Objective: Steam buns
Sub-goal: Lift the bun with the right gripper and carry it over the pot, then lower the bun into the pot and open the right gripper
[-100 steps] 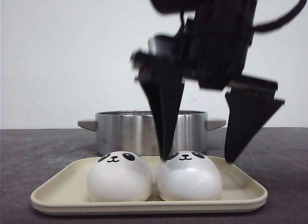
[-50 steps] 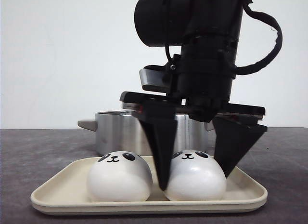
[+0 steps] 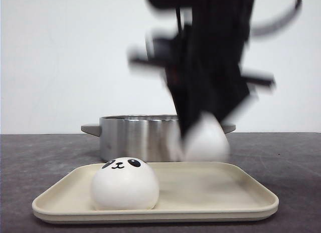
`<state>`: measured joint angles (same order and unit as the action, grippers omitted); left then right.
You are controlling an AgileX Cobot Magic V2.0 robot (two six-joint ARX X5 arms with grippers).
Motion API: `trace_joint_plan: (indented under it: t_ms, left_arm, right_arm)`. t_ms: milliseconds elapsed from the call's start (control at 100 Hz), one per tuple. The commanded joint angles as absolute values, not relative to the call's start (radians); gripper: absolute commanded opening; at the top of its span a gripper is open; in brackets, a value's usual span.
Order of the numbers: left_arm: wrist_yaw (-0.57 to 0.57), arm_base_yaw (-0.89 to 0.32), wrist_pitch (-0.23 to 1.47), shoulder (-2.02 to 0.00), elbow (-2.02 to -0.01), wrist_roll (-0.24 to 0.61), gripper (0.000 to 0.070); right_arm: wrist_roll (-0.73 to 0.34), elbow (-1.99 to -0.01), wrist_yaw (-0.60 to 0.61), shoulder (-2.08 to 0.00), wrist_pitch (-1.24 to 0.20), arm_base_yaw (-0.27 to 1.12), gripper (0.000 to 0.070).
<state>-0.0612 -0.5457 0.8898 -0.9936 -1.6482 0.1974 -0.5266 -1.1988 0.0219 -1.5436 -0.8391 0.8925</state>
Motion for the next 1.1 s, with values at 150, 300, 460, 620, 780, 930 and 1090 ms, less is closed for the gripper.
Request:
trace_joint_plan:
  t_ms: [150, 300, 460, 620, 780, 930, 1090]
  left_arm:
    - [-0.064, -0.551, 0.858, -1.0, -1.671, 0.192, 0.0592]
    - [-0.064, -0.551, 0.851, -1.0, -1.671, 0.192, 0.0592]
    - [-0.064, -0.551, 0.845, -1.001, -1.671, 0.193, 0.0592]
    - [-0.064, -0.551, 0.843, -1.001, -1.671, 0.195, 0.0592]
    - [-0.064, -0.551, 0.85, -1.001, -1.671, 0.196, 0.0592]
    - [-0.064, -0.551, 0.851, -1.001, -1.671, 0.2, 0.0592]
    - [-0.064, -0.551, 0.868, -1.001, -1.671, 0.204, 0.0592]
  right_arm:
    - [-0.379, -1.488, -0.123, -1.469, -0.838, 0.876, 0.0007]
    - [-0.291, -1.63, -0.131, -1.533, -0.799, 0.789, 0.0007]
    - [-0.248, -1.664, -0.109, -1.651, -0.783, 0.685, 0.0007]
    - [-0.223, -1.664, -0.078, -1.805, -0.77, 0.62, 0.0007]
    - [-0.189, -1.664, -0.075, -1.942, -0.73, 0.598, 0.0007]
    - [-0.17, -1.664, -0.077, -2.02, -0.718, 0.593, 0.0007]
    - [-0.168, -1.664, -0.076, -2.036, -0.696, 0.591, 0.0144]
